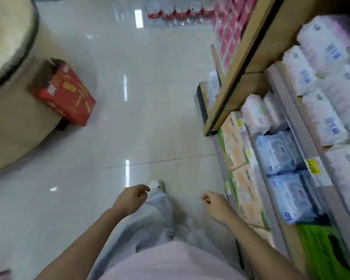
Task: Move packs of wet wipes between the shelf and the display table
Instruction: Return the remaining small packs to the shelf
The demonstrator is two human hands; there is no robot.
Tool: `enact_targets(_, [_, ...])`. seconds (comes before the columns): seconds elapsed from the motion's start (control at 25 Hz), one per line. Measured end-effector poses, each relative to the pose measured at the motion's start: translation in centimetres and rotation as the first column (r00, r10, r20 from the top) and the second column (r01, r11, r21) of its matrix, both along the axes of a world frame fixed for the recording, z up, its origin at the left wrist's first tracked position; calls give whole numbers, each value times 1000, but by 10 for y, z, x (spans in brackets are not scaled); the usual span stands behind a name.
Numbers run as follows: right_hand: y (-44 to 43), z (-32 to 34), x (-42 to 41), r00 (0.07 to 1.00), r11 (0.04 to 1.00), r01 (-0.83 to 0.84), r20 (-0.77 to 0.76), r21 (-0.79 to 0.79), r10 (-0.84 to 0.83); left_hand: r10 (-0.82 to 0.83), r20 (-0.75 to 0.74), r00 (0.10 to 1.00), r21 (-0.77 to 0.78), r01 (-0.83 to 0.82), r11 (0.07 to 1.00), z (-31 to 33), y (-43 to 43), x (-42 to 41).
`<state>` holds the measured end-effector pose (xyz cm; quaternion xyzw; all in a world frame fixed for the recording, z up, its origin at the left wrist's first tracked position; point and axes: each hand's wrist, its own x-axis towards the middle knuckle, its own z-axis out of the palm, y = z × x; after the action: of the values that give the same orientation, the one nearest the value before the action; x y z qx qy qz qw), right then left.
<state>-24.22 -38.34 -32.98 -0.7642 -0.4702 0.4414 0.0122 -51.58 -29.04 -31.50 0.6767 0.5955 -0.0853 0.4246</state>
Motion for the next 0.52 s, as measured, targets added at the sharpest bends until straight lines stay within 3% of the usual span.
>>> enact_targets(0.12, [78,15,-44,979,978,-201,-8,57,202,328,-11,945,-11,-328,945,-2,-11,-74])
enact_targets(0.28, [176,18,-107,936,930,-349,-14,112,353,627,33,778,-27,-626,779,-11,-7,-147])
enact_targets(0.52, [292,8,-207,884,880,-466,24,87,466,752,41,658,-66,-749,659,-18,55,-242])
